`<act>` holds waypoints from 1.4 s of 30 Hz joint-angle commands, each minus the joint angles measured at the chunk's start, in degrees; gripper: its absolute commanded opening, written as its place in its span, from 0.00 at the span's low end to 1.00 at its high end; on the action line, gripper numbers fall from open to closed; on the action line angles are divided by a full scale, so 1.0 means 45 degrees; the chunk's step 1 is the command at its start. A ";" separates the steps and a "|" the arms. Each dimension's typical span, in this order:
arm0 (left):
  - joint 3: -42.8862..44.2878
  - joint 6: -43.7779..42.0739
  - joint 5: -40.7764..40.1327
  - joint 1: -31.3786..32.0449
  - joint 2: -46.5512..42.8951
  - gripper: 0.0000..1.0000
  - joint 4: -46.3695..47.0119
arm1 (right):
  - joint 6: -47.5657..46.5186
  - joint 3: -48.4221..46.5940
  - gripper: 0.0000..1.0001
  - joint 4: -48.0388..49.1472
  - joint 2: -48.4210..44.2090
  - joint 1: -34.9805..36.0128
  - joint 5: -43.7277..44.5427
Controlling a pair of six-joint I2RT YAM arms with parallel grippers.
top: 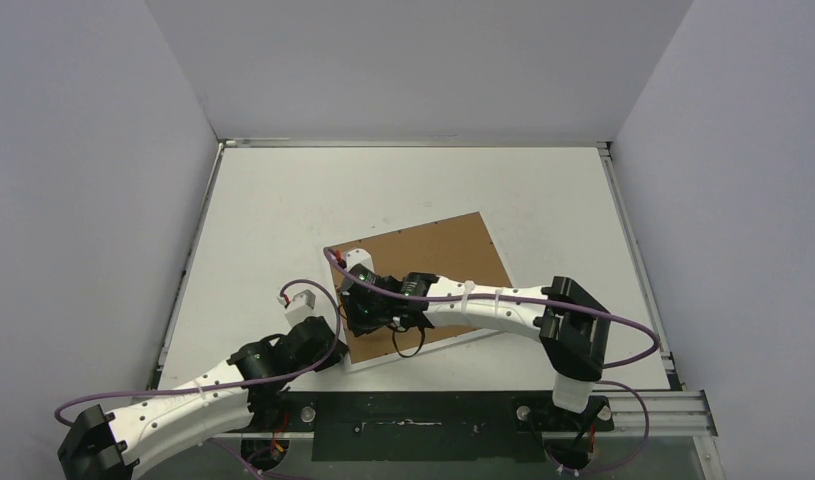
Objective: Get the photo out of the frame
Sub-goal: Release the photo frame item from the photo frame.
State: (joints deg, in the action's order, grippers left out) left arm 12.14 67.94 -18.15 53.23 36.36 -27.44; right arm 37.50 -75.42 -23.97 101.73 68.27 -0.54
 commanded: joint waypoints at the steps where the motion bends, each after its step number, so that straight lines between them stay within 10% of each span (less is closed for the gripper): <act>1: -0.0257 -0.0183 -0.0101 0.0085 0.0299 0.00 -0.0870 | 0.0163 -0.1141 0.00 0.0194 0.0610 0.0947 0.0453; 28: -0.0227 -0.0113 -0.0165 0.0085 0.0226 0.00 -0.1000 | 0.0886 -0.1466 0.00 0.1576 0.0476 0.1576 0.0016; 42: -0.0330 -0.0115 -0.0288 0.0085 -0.0789 0.11 -0.0832 | 0.0874 0.2227 0.00 0.2744 -0.2494 -0.2299 -0.0890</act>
State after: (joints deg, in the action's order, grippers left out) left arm 11.66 68.40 -18.28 53.23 34.33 -28.14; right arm 40.80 -68.53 -19.51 94.65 62.43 0.40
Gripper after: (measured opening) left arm 0.155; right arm 0.260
